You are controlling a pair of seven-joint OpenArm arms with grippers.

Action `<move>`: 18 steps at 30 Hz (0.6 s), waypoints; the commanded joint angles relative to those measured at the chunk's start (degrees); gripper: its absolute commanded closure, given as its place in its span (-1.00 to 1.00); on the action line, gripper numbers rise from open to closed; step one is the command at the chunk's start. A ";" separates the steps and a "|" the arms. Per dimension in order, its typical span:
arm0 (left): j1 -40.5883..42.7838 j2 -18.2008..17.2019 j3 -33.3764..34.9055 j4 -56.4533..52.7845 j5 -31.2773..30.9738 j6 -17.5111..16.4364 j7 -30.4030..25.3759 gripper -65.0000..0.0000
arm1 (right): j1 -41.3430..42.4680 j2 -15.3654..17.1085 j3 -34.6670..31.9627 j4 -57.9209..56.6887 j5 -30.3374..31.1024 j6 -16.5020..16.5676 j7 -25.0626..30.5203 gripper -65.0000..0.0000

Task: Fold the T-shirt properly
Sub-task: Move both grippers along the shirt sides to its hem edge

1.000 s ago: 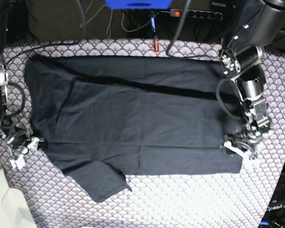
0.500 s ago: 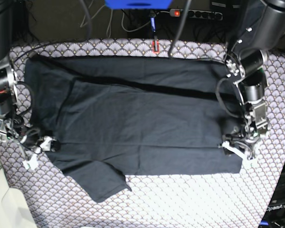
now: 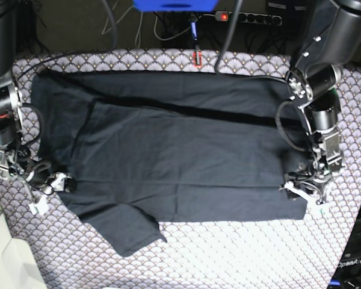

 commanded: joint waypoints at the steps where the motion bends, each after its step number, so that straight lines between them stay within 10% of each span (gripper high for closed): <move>1: -1.83 -0.67 0.15 0.91 -0.51 -0.15 -1.31 -0.11 | 2.05 0.69 0.12 0.46 0.95 0.36 2.39 -0.11; 18: 0.54 -0.67 -0.02 0.91 -0.51 -0.15 -1.22 -0.11 | 0.55 -0.10 0.21 0.29 0.95 0.36 3.97 -0.01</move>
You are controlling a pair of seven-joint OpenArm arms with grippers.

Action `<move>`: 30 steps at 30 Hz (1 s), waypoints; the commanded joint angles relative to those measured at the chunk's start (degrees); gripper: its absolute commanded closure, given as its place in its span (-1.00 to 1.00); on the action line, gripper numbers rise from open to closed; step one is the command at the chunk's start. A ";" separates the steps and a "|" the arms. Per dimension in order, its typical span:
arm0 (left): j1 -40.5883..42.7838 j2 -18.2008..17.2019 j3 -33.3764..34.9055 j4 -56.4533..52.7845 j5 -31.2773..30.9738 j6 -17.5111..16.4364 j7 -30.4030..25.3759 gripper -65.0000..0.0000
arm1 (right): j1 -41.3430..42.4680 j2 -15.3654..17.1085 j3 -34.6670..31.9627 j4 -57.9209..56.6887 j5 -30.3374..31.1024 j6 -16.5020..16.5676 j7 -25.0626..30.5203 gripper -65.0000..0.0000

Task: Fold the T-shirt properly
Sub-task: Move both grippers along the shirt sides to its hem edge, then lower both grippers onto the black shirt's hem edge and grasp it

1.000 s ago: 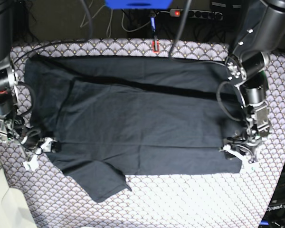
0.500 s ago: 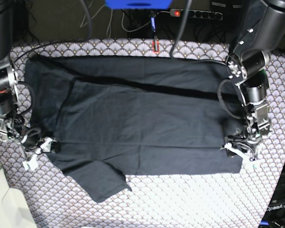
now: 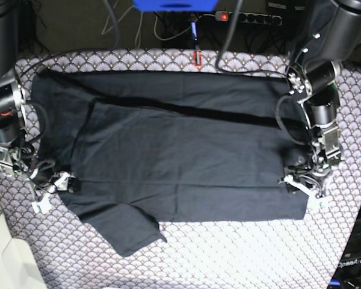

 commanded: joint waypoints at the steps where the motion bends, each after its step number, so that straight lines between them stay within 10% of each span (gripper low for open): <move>1: -1.20 -0.54 0.02 1.00 -0.29 -0.15 -0.76 -0.11 | 1.64 0.84 0.23 0.40 0.32 0.38 0.93 0.08; 7: -1.12 -0.45 0.02 1.00 -0.29 -0.15 -0.41 -0.11 | 1.64 0.84 0.41 0.40 0.32 0.38 0.58 0.82; 30: 0.38 -0.36 -0.07 1.62 -0.73 -0.15 -0.24 -0.11 | 3.05 4.53 2.34 0.40 0.67 0.38 0.41 0.83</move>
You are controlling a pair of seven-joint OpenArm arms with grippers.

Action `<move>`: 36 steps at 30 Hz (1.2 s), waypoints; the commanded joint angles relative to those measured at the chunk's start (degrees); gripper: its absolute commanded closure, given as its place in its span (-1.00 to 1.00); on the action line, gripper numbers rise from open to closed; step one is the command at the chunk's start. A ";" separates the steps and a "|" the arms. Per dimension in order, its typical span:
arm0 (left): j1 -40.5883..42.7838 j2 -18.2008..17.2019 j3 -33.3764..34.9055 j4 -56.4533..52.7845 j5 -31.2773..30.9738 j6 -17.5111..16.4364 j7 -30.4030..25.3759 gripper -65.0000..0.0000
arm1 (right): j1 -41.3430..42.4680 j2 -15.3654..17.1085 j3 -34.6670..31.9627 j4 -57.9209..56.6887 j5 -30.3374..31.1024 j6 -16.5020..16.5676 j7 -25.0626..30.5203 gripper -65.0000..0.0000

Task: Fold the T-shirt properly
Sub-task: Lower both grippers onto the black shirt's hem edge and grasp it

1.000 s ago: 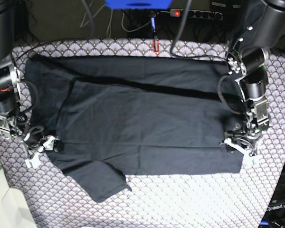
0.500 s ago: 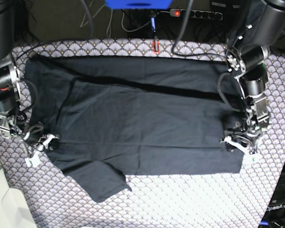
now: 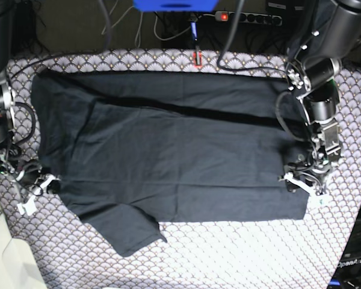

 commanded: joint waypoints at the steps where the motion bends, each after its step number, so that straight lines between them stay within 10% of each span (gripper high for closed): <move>1: -1.09 -0.49 -0.05 0.68 -0.05 -0.13 0.79 -0.11 | 1.91 1.01 1.12 0.33 1.06 0.38 1.46 0.82; 13: -0.03 -0.49 -0.13 0.68 -0.05 -0.13 0.79 -0.11 | 1.47 1.72 7.10 0.33 1.06 0.38 1.46 -0.23; 36: 2.08 -0.67 -0.22 0.76 -0.14 -0.13 0.88 -0.11 | -3.45 -1.45 5.17 0.77 0.71 0.38 2.16 -0.24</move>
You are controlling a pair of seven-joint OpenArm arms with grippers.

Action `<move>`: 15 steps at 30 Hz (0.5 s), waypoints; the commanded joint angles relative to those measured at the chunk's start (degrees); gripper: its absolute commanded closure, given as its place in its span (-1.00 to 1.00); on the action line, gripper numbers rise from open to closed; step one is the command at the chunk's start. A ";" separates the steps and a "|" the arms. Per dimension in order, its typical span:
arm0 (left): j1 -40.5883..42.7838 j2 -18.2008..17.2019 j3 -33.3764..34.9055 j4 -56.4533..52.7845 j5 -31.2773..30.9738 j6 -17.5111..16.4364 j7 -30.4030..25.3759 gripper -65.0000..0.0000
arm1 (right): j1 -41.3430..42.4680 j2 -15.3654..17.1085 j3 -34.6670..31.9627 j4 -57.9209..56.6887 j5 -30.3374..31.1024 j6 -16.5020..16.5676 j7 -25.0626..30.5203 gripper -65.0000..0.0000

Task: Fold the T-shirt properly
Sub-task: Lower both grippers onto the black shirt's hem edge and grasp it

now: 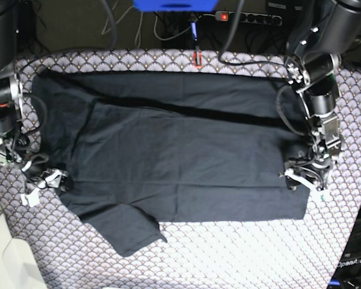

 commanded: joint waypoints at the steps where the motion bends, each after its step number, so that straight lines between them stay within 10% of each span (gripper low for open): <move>1: -0.26 -0.60 -0.55 -0.02 0.82 0.37 3.37 -0.11 | 1.32 0.65 -0.39 0.27 -0.30 0.41 -0.90 -0.19; 10: -0.70 -2.18 -8.82 -0.02 0.99 0.37 3.37 -0.11 | 1.84 0.83 -0.39 0.27 -0.30 0.41 -0.90 0.80; 15: -1.32 -2.27 -8.82 -0.02 0.99 0.37 3.37 -0.11 | 1.76 0.91 -0.39 0.27 -0.30 0.41 -0.90 1.00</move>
